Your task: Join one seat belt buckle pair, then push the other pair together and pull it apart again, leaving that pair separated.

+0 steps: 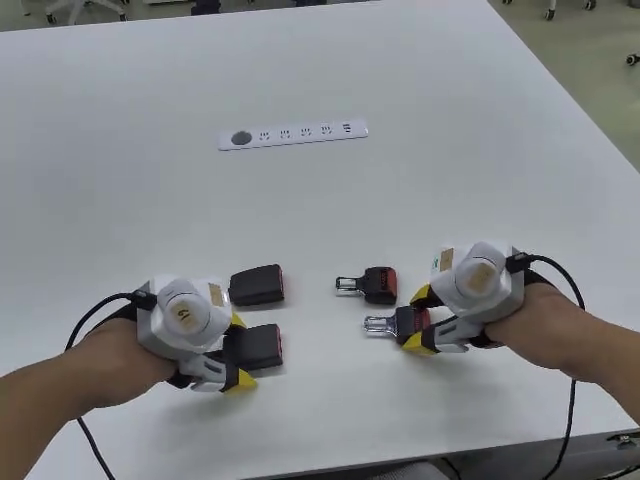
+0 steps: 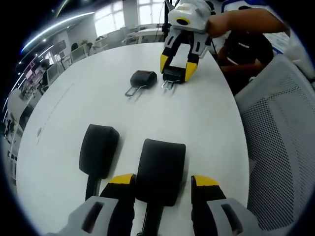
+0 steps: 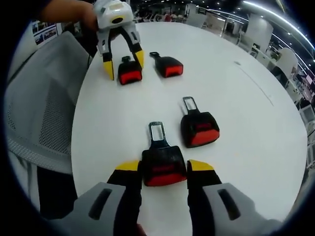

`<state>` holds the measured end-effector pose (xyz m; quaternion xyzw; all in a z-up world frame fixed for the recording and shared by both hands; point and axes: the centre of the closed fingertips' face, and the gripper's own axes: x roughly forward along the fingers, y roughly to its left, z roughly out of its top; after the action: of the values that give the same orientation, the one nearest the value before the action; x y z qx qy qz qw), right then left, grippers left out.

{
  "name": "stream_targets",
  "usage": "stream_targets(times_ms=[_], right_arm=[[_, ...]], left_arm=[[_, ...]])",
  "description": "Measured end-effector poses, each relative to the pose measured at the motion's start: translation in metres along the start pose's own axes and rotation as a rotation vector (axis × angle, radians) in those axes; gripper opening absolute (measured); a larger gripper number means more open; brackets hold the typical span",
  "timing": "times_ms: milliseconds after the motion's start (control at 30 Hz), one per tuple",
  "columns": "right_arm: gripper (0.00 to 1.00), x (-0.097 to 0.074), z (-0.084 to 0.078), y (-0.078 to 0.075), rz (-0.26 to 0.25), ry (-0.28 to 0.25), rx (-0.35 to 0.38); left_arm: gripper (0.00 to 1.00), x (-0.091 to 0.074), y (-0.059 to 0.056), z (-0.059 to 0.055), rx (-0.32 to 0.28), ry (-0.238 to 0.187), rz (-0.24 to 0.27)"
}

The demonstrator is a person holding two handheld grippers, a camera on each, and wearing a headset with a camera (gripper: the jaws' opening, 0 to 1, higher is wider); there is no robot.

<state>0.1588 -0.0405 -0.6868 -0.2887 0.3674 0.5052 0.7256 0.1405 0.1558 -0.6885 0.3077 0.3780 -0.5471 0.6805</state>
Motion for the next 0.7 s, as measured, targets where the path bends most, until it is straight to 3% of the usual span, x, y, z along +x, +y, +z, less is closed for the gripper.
stream_targets(times_ms=[100, 333, 700], right_arm=[[0.35, 0.0016, -0.0064, 0.0015, 0.025, 0.026, -0.030], [0.34, 0.0040, -0.0062, -0.0014, 0.053, -0.006, -0.019], [0.34, 0.0047, -0.0047, 0.0024, 0.095, -0.019, -0.048]], left_arm=[[0.45, 0.0012, 0.0001, 0.0013, -0.003, 0.004, -0.013], [0.40, 0.0033, 0.0018, -0.0006, 0.015, 0.003, -0.027], [0.37, 0.0023, 0.0025, -0.0005, -0.018, -0.012, 0.003]])
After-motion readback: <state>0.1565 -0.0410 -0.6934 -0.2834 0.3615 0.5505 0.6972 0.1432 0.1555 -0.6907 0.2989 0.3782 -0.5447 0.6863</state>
